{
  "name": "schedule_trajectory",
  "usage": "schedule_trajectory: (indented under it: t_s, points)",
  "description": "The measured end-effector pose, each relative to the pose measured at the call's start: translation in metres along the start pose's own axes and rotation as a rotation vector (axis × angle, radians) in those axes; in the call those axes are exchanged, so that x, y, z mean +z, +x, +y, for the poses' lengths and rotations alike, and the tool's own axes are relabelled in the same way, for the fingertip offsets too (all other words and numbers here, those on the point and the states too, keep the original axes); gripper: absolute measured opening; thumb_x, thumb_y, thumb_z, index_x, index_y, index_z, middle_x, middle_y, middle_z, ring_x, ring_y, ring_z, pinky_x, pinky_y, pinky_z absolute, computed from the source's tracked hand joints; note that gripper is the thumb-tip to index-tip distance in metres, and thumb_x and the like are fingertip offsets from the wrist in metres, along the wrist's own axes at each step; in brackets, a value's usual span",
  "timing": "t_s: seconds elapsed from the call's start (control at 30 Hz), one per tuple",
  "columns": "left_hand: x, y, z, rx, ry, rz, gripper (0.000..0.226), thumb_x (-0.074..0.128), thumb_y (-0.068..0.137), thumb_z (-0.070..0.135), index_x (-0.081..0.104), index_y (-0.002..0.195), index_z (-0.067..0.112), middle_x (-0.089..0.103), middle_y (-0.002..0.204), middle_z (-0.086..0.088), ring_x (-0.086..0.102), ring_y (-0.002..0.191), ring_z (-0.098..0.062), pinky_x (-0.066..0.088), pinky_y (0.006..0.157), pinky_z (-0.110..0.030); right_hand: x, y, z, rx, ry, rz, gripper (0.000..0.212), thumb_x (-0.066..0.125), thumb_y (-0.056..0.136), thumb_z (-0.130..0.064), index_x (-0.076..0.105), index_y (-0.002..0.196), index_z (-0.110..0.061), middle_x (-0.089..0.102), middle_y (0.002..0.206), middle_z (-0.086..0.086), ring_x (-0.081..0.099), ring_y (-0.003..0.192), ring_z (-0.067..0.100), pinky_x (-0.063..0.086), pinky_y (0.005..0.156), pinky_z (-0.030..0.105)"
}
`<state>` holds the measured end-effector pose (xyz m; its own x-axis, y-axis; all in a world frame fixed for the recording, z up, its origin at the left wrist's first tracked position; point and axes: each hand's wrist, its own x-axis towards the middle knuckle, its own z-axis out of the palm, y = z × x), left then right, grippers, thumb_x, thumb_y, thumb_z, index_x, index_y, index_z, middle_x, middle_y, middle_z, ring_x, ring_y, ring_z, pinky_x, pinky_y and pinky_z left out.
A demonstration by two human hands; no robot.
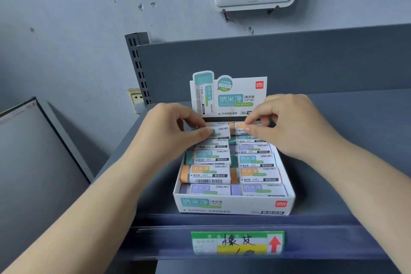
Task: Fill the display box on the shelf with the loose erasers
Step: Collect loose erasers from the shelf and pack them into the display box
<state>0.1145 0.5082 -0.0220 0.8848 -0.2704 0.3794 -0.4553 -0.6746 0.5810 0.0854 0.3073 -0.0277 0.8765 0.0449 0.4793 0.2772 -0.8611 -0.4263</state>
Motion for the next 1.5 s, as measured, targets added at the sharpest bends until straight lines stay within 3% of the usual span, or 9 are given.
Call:
schedule_trajectory:
  t_s: [0.23, 0.47, 0.6, 0.7, 0.93, 1.0, 1.2, 1.37, 1.5]
  points:
    - [-0.008, 0.005, -0.001, 0.05, 0.097, -0.072, 0.009, 0.073, 0.074, 0.031, 0.074, 0.083, 0.027, 0.058, 0.068, 0.019, 0.053, 0.068, -0.018, 0.038, 0.055, -0.022, 0.001, 0.0, 0.003, 0.003, 0.043, -0.018, 0.001, 0.074, 0.075, -0.024, 0.073, 0.075, -0.024, 0.052, 0.058, -0.01, 0.048, 0.057, -0.009, 0.029, 0.051, 0.018]
    - [-0.01, 0.008, -0.004, 0.137, 0.109, -0.107, 0.012, 0.072, 0.078, 0.02, 0.075, 0.088, 0.026, 0.057, 0.077, 0.022, 0.053, 0.069, -0.014, 0.043, 0.062, -0.024, 0.0, 0.001, 0.004, -0.002, 0.066, -0.009, 0.003, 0.075, 0.075, -0.022, 0.076, 0.077, -0.021, 0.054, 0.059, -0.01, 0.049, 0.056, -0.012, 0.035, 0.054, 0.004]
    - [-0.009, 0.011, -0.005, 0.165, 0.14, -0.14, 0.016, 0.068, 0.081, 0.02, 0.074, 0.096, 0.024, 0.051, 0.075, 0.025, 0.049, 0.064, -0.006, 0.036, 0.054, -0.008, 0.0, 0.001, 0.005, -0.003, 0.066, -0.001, 0.003, 0.074, 0.075, -0.02, 0.076, 0.078, -0.021, 0.053, 0.058, -0.01, 0.049, 0.055, -0.01, 0.036, 0.053, 0.006]
    - [-0.008, 0.011, -0.007, 0.185, 0.147, -0.125, 0.016, 0.066, 0.083, 0.02, 0.074, 0.096, 0.022, 0.052, 0.077, 0.023, 0.047, 0.064, -0.003, 0.035, 0.052, -0.006, 0.001, 0.002, 0.005, -0.004, 0.068, 0.005, 0.003, 0.074, 0.076, -0.02, 0.076, 0.078, -0.02, 0.052, 0.057, -0.008, 0.048, 0.053, -0.007, 0.035, 0.051, 0.007]
    - [-0.009, 0.006, 0.007, 0.228, 0.136, -0.031, 0.014, 0.062, 0.085, 0.022, 0.07, 0.095, 0.02, 0.056, 0.077, 0.018, 0.053, 0.068, -0.008, 0.042, 0.057, -0.021, -0.006, -0.004, 0.003, -0.037, 0.051, 0.167, 0.012, 0.068, 0.08, -0.022, 0.072, 0.073, -0.014, 0.05, 0.061, -0.012, 0.05, 0.056, -0.004, 0.035, 0.055, 0.013]
    - [-0.01, 0.003, 0.017, 0.265, 0.189, 0.023, 0.017, 0.061, 0.084, 0.023, 0.068, 0.1, 0.022, 0.056, 0.082, 0.013, 0.052, 0.073, -0.011, 0.044, 0.064, -0.026, -0.011, -0.006, 0.002, -0.031, -0.014, 0.21, 0.013, 0.066, 0.08, -0.027, 0.068, 0.07, -0.019, 0.05, 0.062, -0.011, 0.048, 0.057, 0.005, 0.04, 0.06, 0.025]
    - [-0.001, -0.007, 0.067, 0.442, 0.482, 0.174, 0.026, 0.055, 0.088, 0.031, 0.062, 0.111, 0.023, 0.062, 0.106, 0.005, 0.055, 0.099, -0.02, 0.036, 0.08, -0.029, -0.055, -0.026, 0.008, -0.043, -0.403, 0.156, 0.014, 0.051, 0.087, -0.032, 0.059, 0.088, -0.022, 0.053, 0.084, -0.01, 0.05, 0.083, 0.015, 0.031, 0.068, 0.024]
    - [0.039, -0.011, 0.122, 0.477, 0.605, 0.121, 0.031, 0.048, 0.088, 0.034, 0.055, 0.117, 0.025, 0.057, 0.115, 0.005, 0.049, 0.11, -0.021, 0.032, 0.088, -0.03, -0.106, -0.055, 0.042, -0.08, -0.637, 0.048, 0.023, 0.044, 0.091, -0.03, 0.056, 0.108, -0.019, 0.059, 0.103, -0.005, 0.051, 0.098, 0.019, 0.029, 0.07, 0.028]
    - [0.085, -0.015, 0.167, 0.503, 0.638, 0.053, 0.037, 0.046, 0.088, 0.031, 0.05, 0.124, 0.022, 0.055, 0.12, 0.003, 0.047, 0.114, -0.022, 0.033, 0.092, -0.029, -0.144, -0.087, 0.081, -0.071, -0.762, -0.003, 0.026, 0.043, 0.09, -0.032, 0.055, 0.107, -0.017, 0.059, 0.104, -0.002, 0.051, 0.098, 0.022, 0.031, 0.07, 0.03]
